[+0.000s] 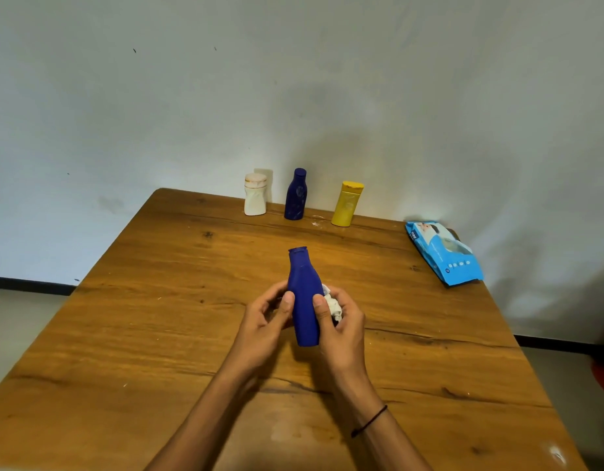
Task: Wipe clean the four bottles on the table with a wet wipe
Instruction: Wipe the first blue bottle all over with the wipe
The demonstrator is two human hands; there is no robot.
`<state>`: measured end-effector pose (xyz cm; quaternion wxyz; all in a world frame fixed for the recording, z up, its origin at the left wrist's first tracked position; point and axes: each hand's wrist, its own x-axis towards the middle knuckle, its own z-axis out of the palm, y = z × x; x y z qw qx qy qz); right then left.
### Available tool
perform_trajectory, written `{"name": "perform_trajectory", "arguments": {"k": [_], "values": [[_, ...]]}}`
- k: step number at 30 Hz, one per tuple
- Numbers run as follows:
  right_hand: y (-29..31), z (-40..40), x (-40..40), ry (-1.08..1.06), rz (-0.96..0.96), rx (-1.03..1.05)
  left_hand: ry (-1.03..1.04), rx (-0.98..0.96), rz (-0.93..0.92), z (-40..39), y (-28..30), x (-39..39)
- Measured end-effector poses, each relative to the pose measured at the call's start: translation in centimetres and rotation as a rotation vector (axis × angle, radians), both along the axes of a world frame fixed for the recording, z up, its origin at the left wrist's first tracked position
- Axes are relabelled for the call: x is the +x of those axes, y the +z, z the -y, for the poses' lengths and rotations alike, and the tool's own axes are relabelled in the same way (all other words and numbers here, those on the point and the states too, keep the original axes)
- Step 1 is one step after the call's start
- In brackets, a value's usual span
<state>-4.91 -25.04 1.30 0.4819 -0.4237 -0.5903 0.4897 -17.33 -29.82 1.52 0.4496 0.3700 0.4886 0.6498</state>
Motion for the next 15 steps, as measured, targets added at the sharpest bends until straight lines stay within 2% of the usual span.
{"name": "perform_trajectory", "arguments": {"k": [2,6,8,12,15], "values": [[-0.4,0.2,-0.2,-0.024,-0.036,-0.017,0.026,-0.035,0.041,0.4,0.3,0.8],[-0.7,0.9,-0.7,-0.11,-0.036,-0.039,-0.06,-0.136,0.121,1.2,0.1,2.7],[-0.3,1.6,-0.8,-0.111,0.067,0.068,-0.02,-0.158,0.105,1.2,-0.4,3.1],[0.8,1.2,-0.2,-0.011,0.398,0.389,0.082,-0.123,0.116,0.7,-0.3,3.0],[1.5,-0.5,0.5,0.152,0.553,0.532,0.018,-0.179,0.333,0.9,0.1,2.7]]}}
